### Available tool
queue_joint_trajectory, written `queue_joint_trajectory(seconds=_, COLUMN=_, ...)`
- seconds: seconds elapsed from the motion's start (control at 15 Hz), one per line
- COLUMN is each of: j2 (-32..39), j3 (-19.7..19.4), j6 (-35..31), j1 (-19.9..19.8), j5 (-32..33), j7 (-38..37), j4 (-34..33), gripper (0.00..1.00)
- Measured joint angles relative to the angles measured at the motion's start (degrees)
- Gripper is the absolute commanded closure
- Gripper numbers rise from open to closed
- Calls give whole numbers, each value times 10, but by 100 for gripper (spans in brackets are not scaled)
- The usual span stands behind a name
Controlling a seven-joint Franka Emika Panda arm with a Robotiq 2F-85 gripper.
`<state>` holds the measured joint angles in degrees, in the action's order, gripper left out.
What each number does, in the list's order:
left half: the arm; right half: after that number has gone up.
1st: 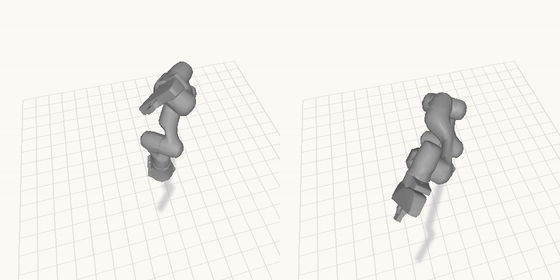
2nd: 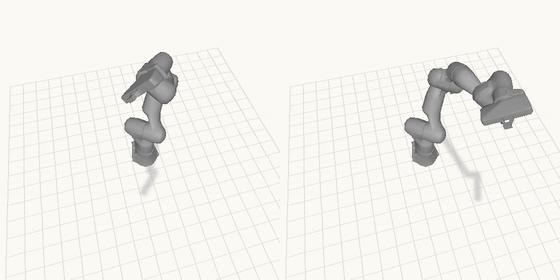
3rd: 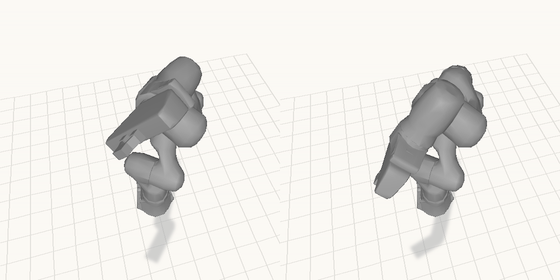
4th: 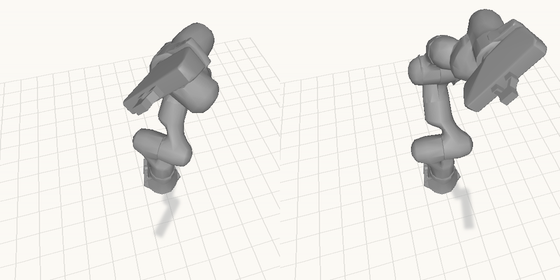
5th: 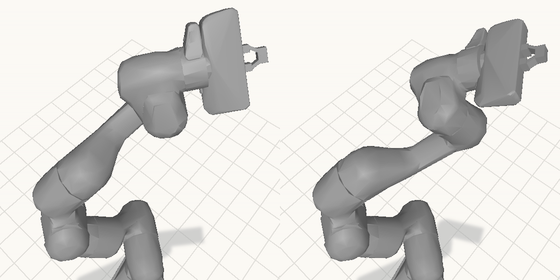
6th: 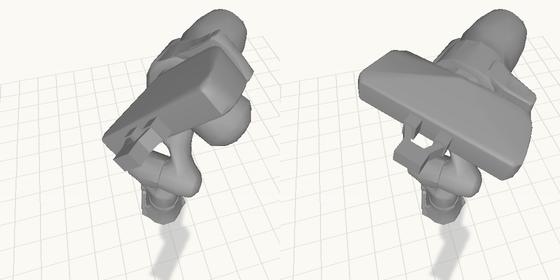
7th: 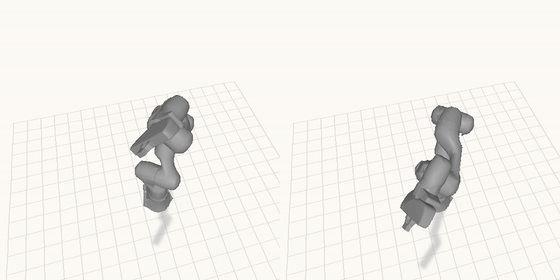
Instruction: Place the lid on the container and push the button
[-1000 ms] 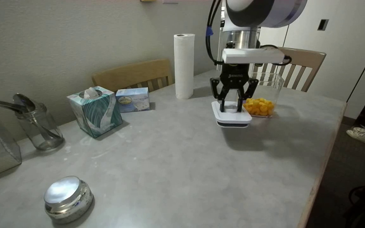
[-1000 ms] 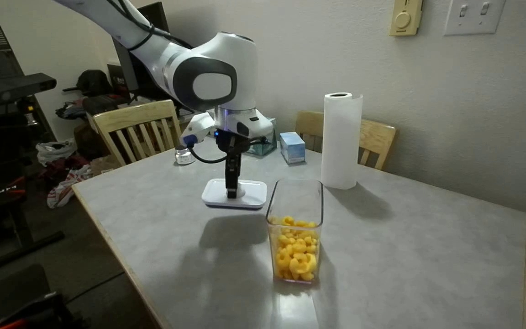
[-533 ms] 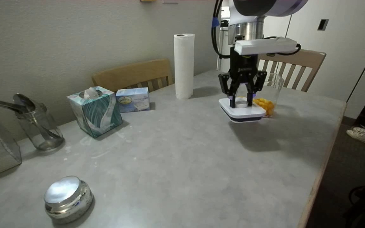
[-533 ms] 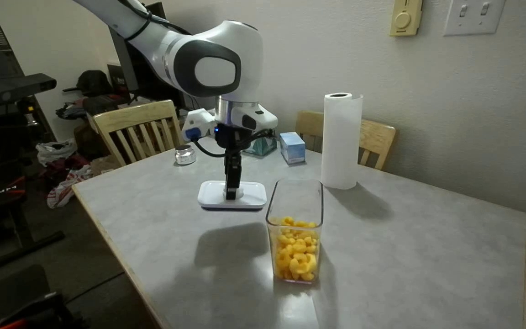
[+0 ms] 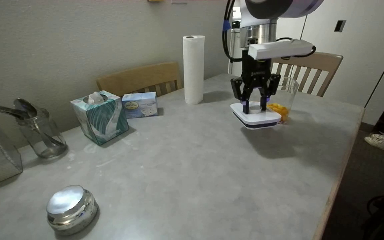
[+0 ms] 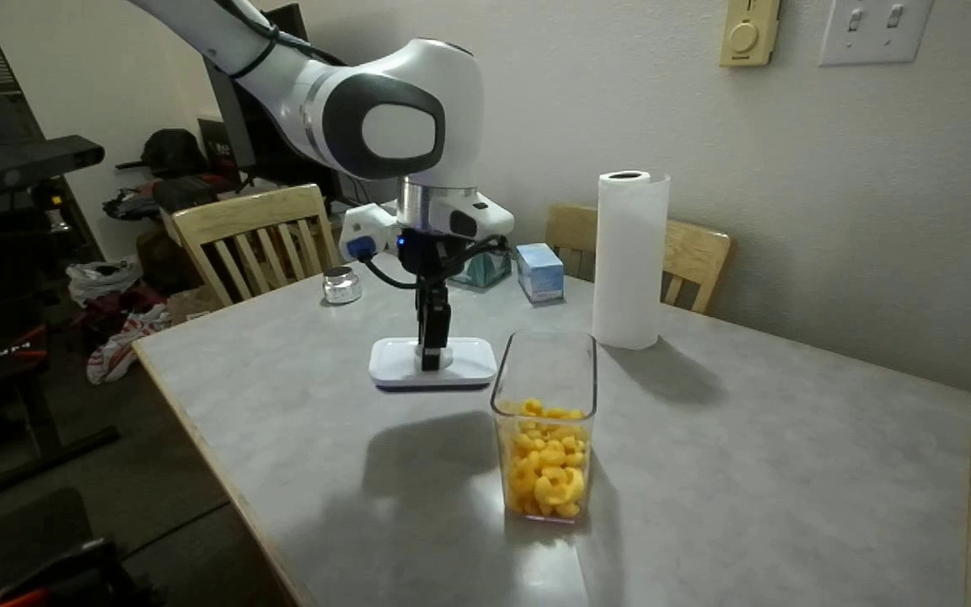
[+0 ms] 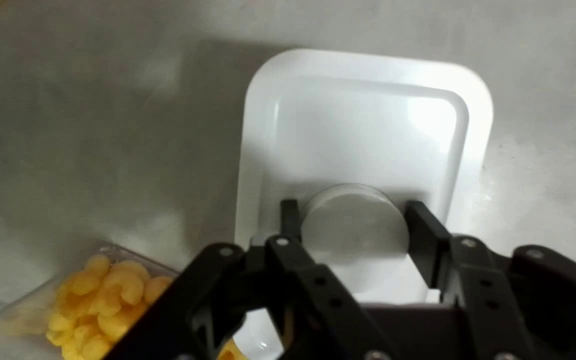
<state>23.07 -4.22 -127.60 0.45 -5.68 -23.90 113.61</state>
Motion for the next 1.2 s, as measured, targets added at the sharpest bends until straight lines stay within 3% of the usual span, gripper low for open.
queue_joint_trajectory(seconds=0.33, j2=-3, j3=0, j6=9, j1=0, j5=74, j7=95, j4=-20, gripper=71)
queue_joint_trajectory(seconds=0.87, j2=-35, j3=25, j6=28, j1=-30, j5=36, j7=376, j4=-48, gripper=71)
queue_joint_trajectory(seconds=0.93, j2=-42, j3=28, j6=40, j1=-35, j5=32, j7=413, j4=-51, gripper=46)
queue_joint_trajectory(seconds=1.2, j2=-61, j3=33, j6=82, j1=-45, j5=31, j7=482, j4=-56, gripper=46)
